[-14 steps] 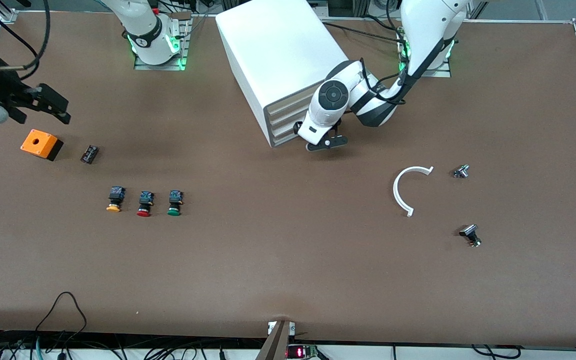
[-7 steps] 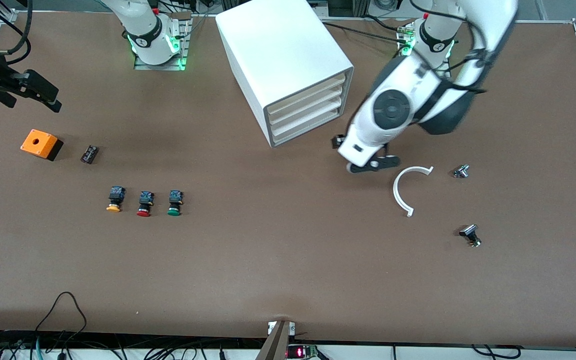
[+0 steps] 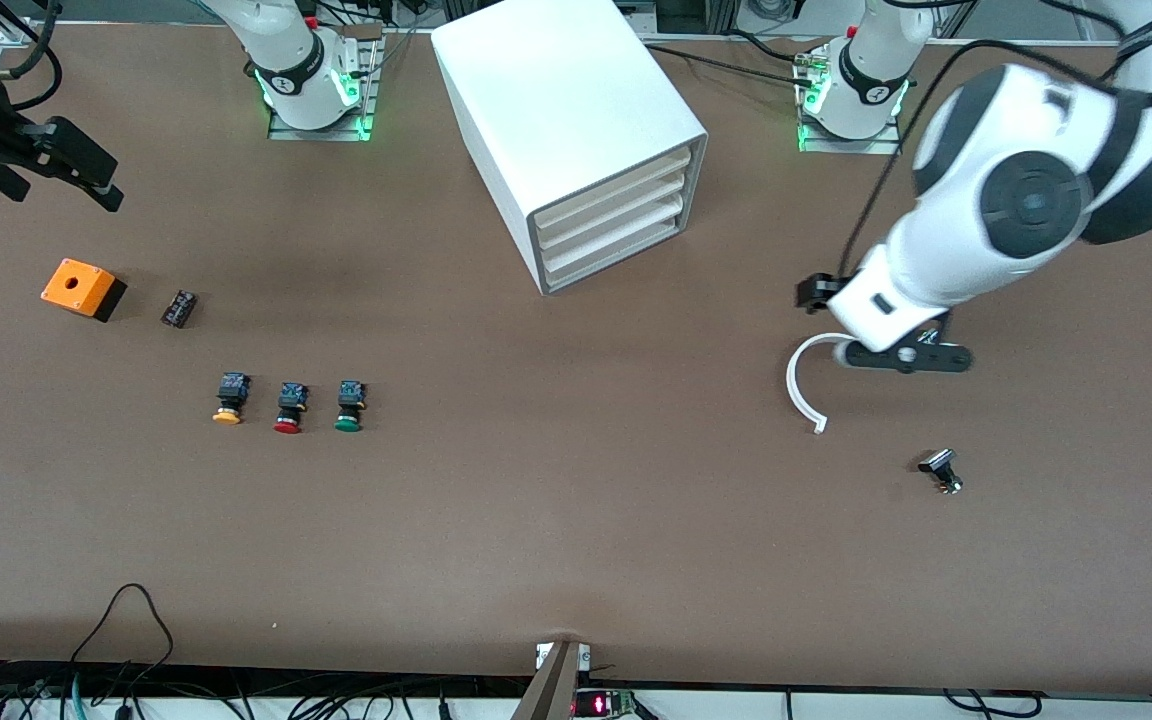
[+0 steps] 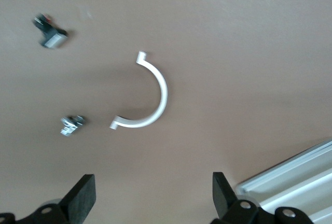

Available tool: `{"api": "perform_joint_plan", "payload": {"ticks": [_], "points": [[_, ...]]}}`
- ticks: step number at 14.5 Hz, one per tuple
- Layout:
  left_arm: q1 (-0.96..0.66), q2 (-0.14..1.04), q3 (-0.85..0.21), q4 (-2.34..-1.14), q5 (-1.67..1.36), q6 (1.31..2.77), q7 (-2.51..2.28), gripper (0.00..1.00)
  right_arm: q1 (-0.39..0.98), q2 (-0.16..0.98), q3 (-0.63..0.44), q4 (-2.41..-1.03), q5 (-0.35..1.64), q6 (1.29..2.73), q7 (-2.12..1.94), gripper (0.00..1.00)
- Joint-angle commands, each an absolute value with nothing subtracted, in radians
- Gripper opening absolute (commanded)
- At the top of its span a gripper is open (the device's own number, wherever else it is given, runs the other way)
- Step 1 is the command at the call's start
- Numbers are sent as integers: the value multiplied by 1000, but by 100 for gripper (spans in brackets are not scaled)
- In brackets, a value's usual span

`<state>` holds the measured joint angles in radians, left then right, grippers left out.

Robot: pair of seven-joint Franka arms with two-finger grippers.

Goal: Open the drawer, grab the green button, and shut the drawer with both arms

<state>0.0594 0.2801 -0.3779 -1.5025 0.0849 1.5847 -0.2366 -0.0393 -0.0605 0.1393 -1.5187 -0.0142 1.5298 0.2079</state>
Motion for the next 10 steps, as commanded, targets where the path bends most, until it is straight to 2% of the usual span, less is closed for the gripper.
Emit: {"api": "perform_joint_plan", "payload": {"ticks": [1,4,6,8,10], "points": [[57,187,-269,-1520,83,1543,-62,99,-52,-28,153,-1457,-20,1502,219,99],[37,117,-111,-1557,2,1543,95,99,-52,-20,152,-1448,-18,1500,219,99],[15,22,-22,-1652,-89,1575,104,99,-52,-20,153,-1448,-20,1502,221,99],[2,-78,-12,-1782,-49,1745,94,99,-52,-18,153,-1448,-20,1502,219,99],[-12,-120,-11,-1824,-28,1747,94,99,-55,-18,152,-1448,-20,1502,218,99]]}}
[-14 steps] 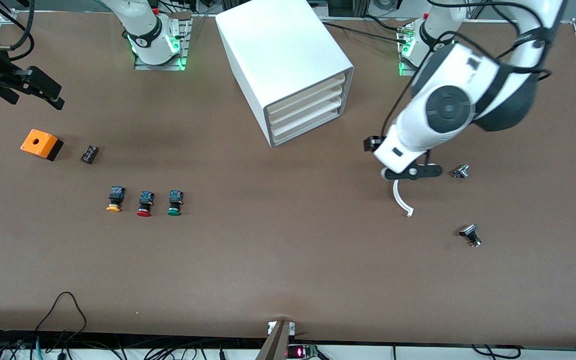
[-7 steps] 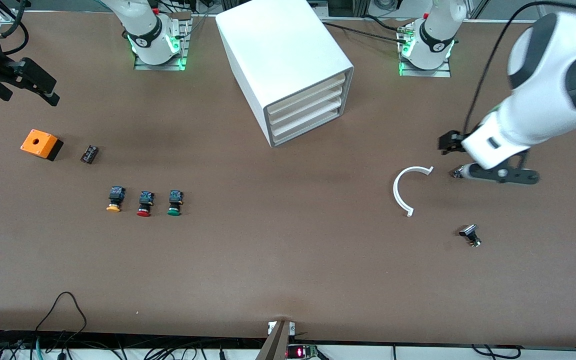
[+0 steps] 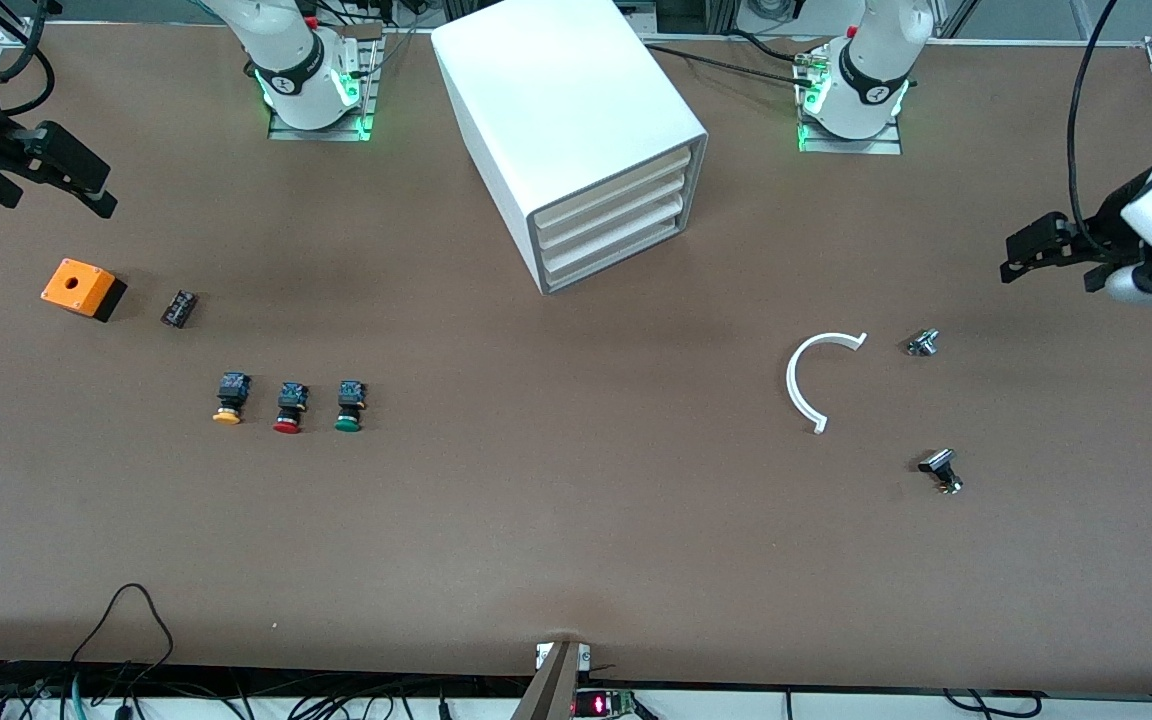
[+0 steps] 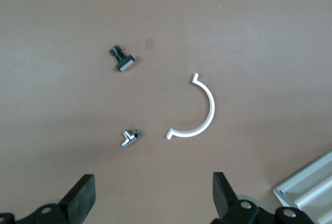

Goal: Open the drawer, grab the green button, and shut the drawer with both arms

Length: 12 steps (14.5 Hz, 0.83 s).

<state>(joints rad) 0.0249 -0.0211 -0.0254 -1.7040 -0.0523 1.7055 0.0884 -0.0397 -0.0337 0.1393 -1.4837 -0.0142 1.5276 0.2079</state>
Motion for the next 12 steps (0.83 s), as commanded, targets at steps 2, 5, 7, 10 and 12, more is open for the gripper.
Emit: {"api": "perform_joint_plan", "payload": {"ticks": [2,5,7,10,12], "points": [[-14,-100,-11,-1789,-26,1720,92,99,-55,-18,150,-1448,-20,1502,218,99],[-12,-86,-26,-1769,-25,1678,89,99,-57,-18,150,-1448,-18,1500,201,99],[-11,-87,-26,-1764,-25,1674,90,99,-58,-18,149,-1448,-18,1500,157,99],[-11,-87,-26,-1761,-25,1674,92,99,-58,-18,149,-1448,-18,1502,155,99],[-12,-87,-28,-1758,-25,1660,92,99,-58,-18,149,-1450,-18,1502,155,99]]}}
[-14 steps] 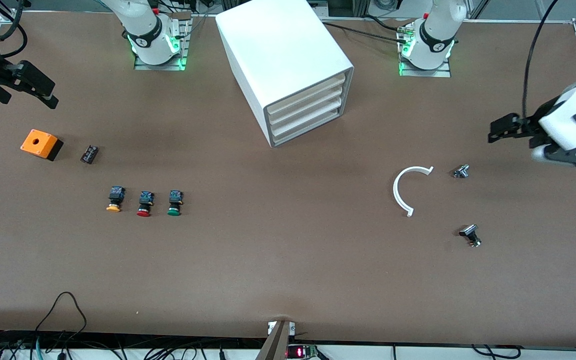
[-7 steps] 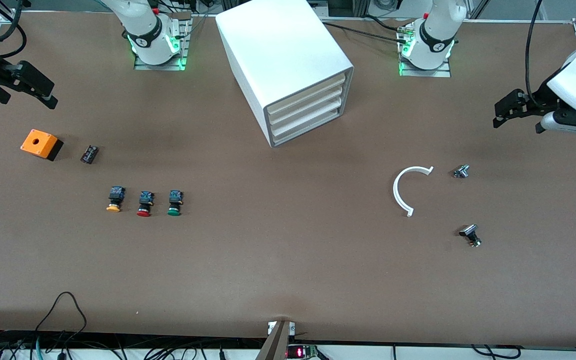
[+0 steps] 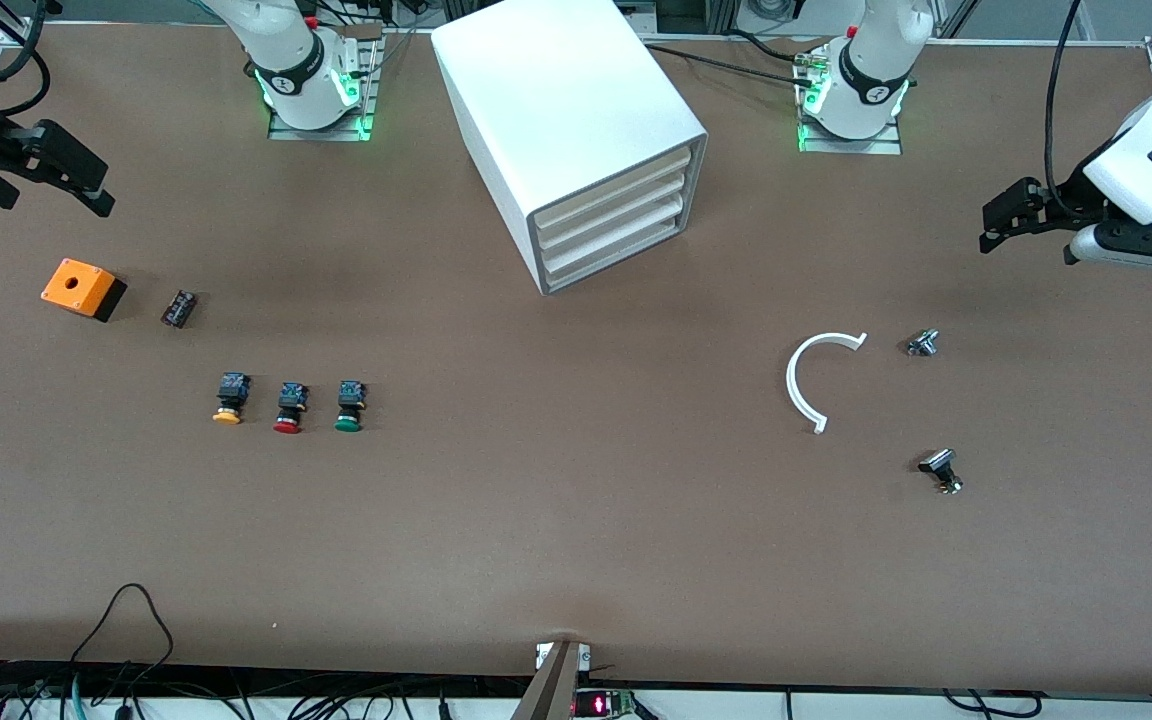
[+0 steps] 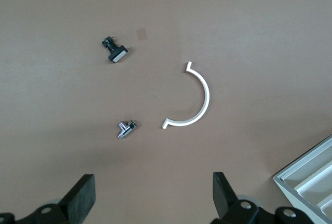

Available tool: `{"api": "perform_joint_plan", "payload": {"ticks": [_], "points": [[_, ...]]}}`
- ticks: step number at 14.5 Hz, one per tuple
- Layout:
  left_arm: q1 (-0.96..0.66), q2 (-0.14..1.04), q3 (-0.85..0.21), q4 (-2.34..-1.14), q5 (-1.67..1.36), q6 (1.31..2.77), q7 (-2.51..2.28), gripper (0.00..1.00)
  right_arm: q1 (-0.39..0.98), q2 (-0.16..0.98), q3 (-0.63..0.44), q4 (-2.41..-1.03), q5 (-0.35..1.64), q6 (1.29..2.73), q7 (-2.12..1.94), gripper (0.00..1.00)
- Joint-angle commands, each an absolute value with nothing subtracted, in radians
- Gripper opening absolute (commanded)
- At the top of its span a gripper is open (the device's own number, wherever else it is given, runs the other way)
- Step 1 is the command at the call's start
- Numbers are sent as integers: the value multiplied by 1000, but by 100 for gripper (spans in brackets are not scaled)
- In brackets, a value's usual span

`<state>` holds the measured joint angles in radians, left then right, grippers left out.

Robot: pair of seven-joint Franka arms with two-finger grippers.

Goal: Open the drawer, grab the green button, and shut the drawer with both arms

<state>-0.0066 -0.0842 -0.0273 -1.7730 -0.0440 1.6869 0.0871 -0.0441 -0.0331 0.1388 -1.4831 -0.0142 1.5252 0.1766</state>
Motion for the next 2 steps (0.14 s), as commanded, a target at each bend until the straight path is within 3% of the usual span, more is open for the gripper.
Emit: {"api": "perform_joint_plan", "payload": {"ticks": [1,2], "points": [[-12,-87,-28,-1756,-25,1657,92,99,-58,-18,149,-1448,-18,1502,155,99],[-12,-86,-28,-1755,-25,1657,92,99,-58,-18,149,-1448,-18,1502,155,99]]}}
